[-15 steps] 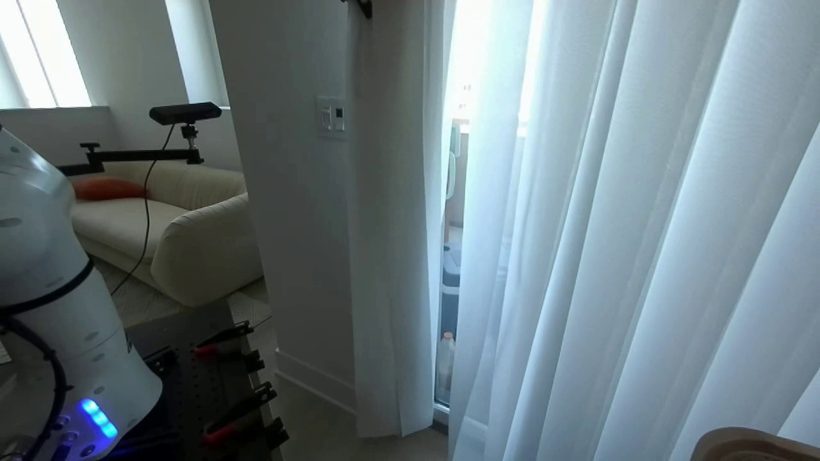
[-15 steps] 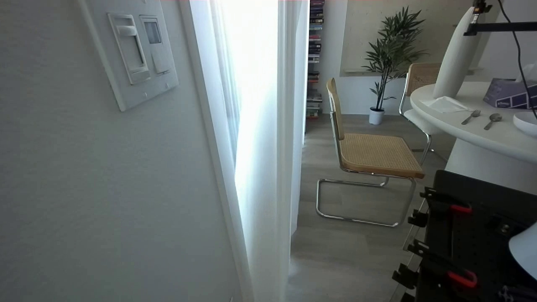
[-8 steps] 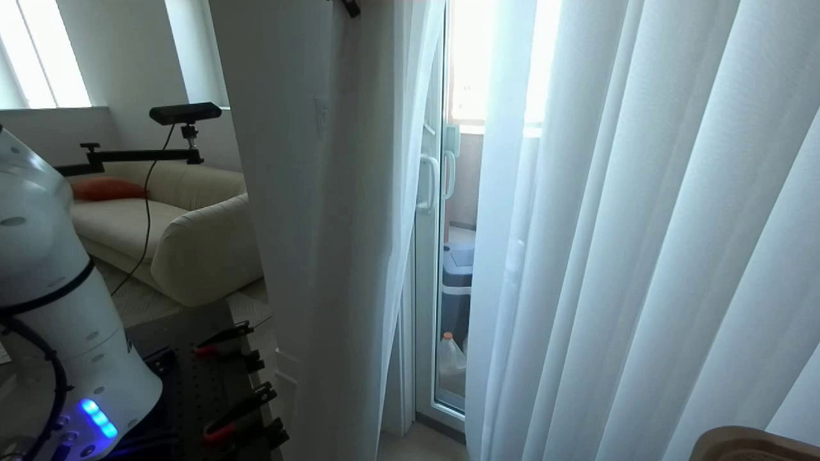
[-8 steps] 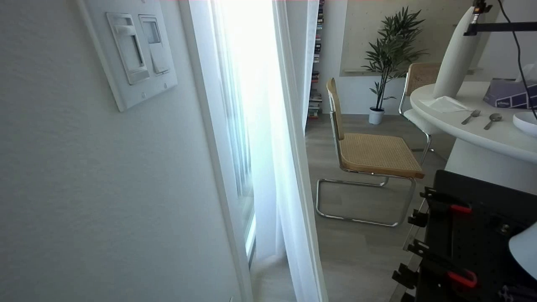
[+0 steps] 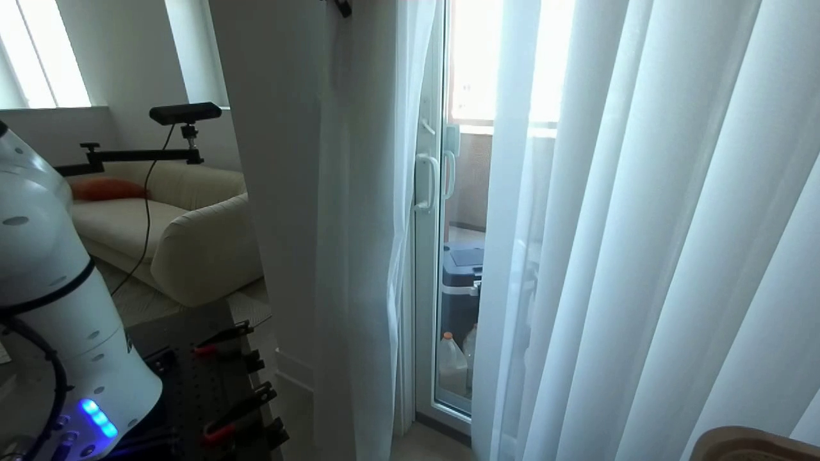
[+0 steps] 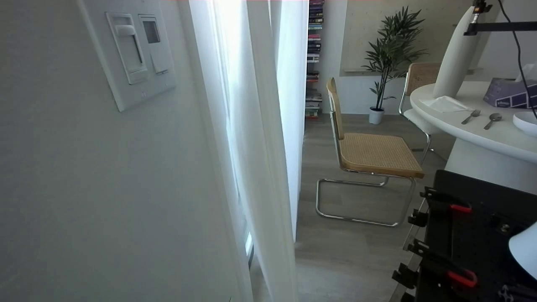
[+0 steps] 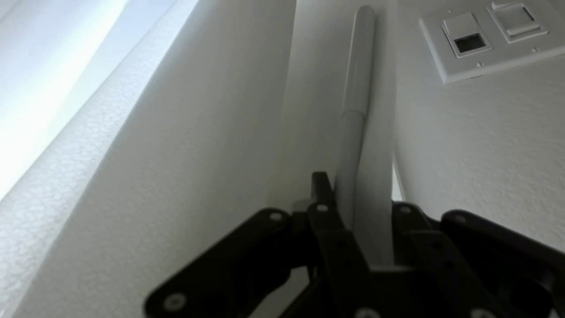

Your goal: Draw the white curtains closed

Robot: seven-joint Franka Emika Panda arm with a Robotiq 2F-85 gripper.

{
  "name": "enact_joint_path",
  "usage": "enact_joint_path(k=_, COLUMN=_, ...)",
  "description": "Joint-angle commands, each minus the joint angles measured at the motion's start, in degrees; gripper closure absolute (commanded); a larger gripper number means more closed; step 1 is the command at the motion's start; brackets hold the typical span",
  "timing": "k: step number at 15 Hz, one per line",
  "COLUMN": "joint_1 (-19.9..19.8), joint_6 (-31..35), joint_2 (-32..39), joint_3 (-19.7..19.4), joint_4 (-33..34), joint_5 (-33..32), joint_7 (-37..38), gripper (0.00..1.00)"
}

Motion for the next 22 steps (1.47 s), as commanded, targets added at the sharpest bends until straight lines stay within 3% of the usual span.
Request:
enact_joint_path(k=1, joint_1=1.48, joint_6=-2.51, joint_2=1.22, joint_3=1.76, joint_4=-3.84, joint_5=0.89, joint_7=-1.29, gripper=0.94)
enact_joint_path(k=6, joint_1=1.98, joint_6=0.23, joint_2=0.42, joint_3=2.59, joint_4=-6.39, joint_5=1.13, joint_7=-0.36, gripper=0.94)
enact_joint_path(k=12, joint_1=3.44, joint_6=6.01, joint_2=-0.55, joint_3=0.43, joint_4=-7.92, joint_5=7.56, joint_7=-4.43, gripper=0.94)
enact_joint_path(k=16, joint_1=3.11, joint_6=6.61, joint_2=-2.76, joint_3=-0.01, joint_4=-11.36, joint_5=7.93, joint_7=-6.56, gripper=0.94)
enact_joint_path(k=19, joint_1=-2.12, joint_6=9.74, joint_2=-6.24, joint_3=3.41, joint_4=-16.04, joint_5=-4.05, joint_7=2.12, gripper=0.94)
enact_joint_path(k=20, joint_1=-0.75, joint_6=14.36, joint_2=-7.21, joint_3=1.66, joint_4=-18.28, joint_5=2.67, joint_7=7.61, gripper=0.94)
enact_joint_path(k=22, joint_1=-2.74, joint_6=15.92, joint_2=-8.87, joint_3=3.74, joint_4=-22.25, joint_5=1.70, joint_7=15.92, gripper=0.94)
